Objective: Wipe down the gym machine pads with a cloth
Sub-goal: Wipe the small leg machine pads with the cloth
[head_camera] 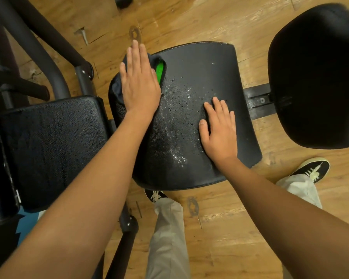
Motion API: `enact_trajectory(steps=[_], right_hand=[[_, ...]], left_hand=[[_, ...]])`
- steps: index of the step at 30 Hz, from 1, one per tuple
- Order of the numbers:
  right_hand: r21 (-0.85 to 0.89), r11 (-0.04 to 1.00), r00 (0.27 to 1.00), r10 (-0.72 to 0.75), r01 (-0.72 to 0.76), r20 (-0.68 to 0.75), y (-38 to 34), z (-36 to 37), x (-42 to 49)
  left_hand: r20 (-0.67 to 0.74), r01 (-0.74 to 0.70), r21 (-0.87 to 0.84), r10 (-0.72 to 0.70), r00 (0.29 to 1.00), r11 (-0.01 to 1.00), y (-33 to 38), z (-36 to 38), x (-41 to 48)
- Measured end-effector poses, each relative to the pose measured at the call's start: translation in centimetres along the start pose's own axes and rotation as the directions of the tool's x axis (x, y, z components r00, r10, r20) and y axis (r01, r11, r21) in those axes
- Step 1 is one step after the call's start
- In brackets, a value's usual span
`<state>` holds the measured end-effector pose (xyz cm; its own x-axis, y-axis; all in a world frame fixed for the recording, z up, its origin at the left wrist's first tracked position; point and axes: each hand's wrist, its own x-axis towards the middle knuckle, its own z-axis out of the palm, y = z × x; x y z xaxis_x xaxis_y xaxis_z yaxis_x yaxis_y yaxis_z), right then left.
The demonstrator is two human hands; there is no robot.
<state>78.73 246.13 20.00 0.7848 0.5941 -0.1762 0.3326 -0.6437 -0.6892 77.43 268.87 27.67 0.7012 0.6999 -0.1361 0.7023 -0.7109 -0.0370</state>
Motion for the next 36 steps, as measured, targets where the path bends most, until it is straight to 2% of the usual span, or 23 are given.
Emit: enact_trajectory(steps=[4, 8, 11, 14, 19, 28, 32, 36], right_hand=[[0.003, 1.0, 1.0, 0.004, -0.004, -0.001, 0.1, 0.0, 0.0], [0.005, 1.0, 1.0, 0.007, -0.007, 0.002, 0.0, 0.0, 0.1], [0.001, 1.0, 1.0, 0.007, -0.007, 0.008, -0.1, -0.2, 0.0], [0.001, 1.0, 1.0, 0.009, -0.01, 0.017, -0.1, -0.3, 0.0], [-0.007, 1.0, 1.0, -0.001, 0.001, 0.009, 0.0, -0.2, 0.0], [-0.008, 1.0, 1.0, -0.005, 0.005, -0.006, 0.0, -0.1, 0.1], [-0.004, 1.0, 1.0, -0.007, 0.006, -0.003, 0.2, 0.0, -0.1], [-0.002, 1.0, 1.0, -0.006, 0.006, -0.001, 0.3, 0.2, 0.0]], left_hand=[[0.029, -0.051, 0.003, 0.051, 0.998, 0.999, -0.5, 0.5, -4.3], [0.108, -0.084, 0.011, 0.082, 0.991, 0.996, -0.2, 1.1, -13.3], [0.138, -0.056, 0.037, 0.051, 0.989, 0.998, 0.2, 1.8, -20.1], [0.177, -0.047, 0.057, 0.037, 0.984, 0.997, 0.0, 2.1, -22.9], [0.173, -0.087, 0.068, 0.074, 0.982, 0.994, -0.4, 1.7, -18.6], [0.054, -0.047, -0.009, 0.048, 0.997, 0.999, 1.0, -0.1, 0.6], [0.028, -0.06, -0.006, 0.06, 0.998, 0.998, 0.6, 0.3, -0.6], [0.079, -0.097, -0.013, 0.097, 0.992, 0.995, -0.5, 0.6, -8.8]])
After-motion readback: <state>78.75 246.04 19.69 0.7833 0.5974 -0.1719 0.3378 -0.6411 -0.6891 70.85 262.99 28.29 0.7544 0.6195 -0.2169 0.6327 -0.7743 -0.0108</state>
